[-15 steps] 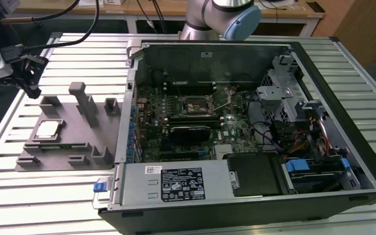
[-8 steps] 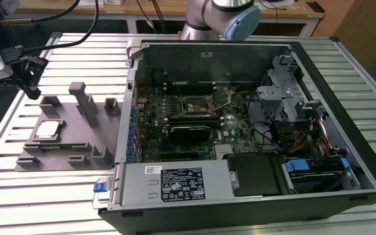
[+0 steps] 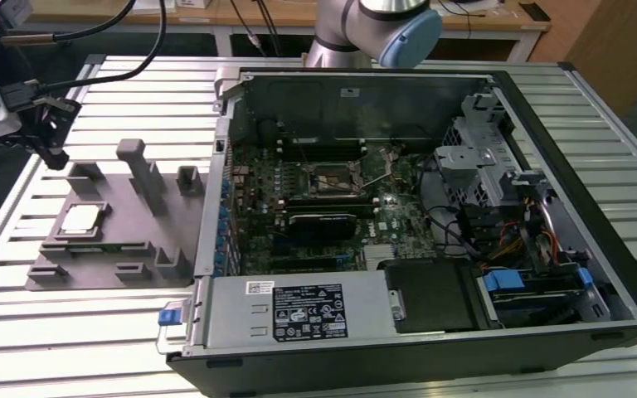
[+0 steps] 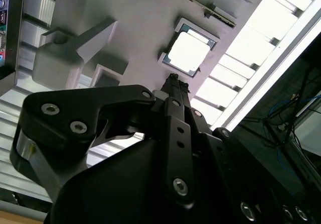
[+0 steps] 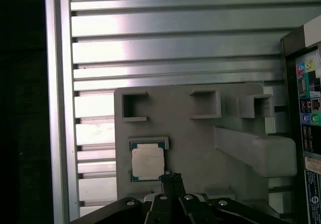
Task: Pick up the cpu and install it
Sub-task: 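Pick up the cpu and move it towards the insertion slot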
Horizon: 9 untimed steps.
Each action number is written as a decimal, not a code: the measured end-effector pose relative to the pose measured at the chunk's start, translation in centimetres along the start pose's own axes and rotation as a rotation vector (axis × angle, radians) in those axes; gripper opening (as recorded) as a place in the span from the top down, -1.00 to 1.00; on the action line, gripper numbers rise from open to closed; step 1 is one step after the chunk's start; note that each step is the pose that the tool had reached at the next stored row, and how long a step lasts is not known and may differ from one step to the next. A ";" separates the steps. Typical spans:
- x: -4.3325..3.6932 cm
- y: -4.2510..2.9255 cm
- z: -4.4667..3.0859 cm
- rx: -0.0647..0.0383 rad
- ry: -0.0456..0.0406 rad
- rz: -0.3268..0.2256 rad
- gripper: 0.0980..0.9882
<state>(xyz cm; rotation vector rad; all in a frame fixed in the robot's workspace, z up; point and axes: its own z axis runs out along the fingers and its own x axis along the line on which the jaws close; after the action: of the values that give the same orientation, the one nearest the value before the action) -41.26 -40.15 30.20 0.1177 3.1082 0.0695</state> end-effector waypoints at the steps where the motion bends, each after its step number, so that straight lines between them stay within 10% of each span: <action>1: 0.02 0.00 0.03 0.000 0.0000 0.000 0.98; 9: 0.16 -0.03 0.38 0.000 -0.0001 0.000 0.98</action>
<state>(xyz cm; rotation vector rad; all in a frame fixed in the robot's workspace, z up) -41.41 -40.15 29.82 0.1177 3.1081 0.0697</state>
